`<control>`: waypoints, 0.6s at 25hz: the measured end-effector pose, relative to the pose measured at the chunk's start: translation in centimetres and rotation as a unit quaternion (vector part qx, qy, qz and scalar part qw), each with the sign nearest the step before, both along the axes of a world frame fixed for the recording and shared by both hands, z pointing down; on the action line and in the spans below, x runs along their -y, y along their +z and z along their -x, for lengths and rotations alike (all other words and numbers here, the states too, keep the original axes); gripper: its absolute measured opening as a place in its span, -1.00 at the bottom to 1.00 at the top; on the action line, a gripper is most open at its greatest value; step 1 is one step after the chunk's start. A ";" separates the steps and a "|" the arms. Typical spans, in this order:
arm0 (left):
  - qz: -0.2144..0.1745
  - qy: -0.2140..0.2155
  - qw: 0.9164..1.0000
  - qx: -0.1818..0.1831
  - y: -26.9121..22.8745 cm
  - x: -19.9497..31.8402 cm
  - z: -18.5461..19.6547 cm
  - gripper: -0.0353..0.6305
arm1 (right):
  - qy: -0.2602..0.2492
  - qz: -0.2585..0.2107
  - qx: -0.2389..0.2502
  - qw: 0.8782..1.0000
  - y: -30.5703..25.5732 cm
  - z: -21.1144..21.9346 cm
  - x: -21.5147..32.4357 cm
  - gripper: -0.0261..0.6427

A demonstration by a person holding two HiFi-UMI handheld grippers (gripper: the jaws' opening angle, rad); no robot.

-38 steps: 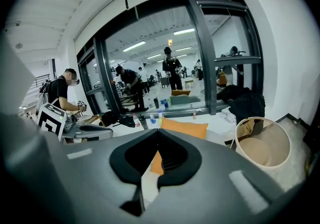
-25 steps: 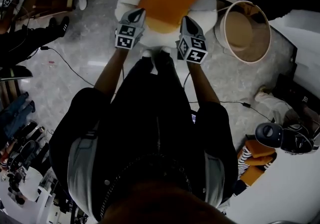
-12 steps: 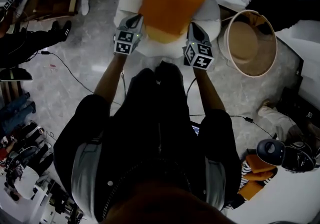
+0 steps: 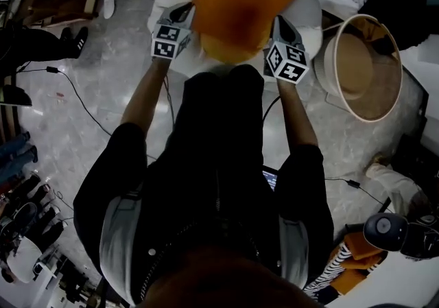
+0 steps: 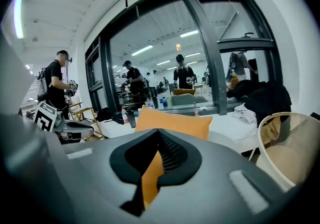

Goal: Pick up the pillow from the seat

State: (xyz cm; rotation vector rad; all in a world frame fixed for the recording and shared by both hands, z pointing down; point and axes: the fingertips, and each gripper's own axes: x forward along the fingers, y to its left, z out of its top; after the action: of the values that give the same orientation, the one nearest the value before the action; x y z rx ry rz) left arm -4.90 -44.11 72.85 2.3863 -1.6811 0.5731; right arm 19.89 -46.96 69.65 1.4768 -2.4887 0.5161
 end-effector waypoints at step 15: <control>-0.051 0.017 0.998 -0.020 16.7 5.7 2.4 -0.38 | 0.006 -0.048 0.011 0.999 17.9 -1.4 3.7 -0.91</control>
State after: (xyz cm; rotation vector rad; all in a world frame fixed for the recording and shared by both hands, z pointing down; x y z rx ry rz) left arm -7.33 -49.77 89.54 2.4846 -1.6942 0.4517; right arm 21.29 -50.68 87.53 1.5294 -2.5569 0.4213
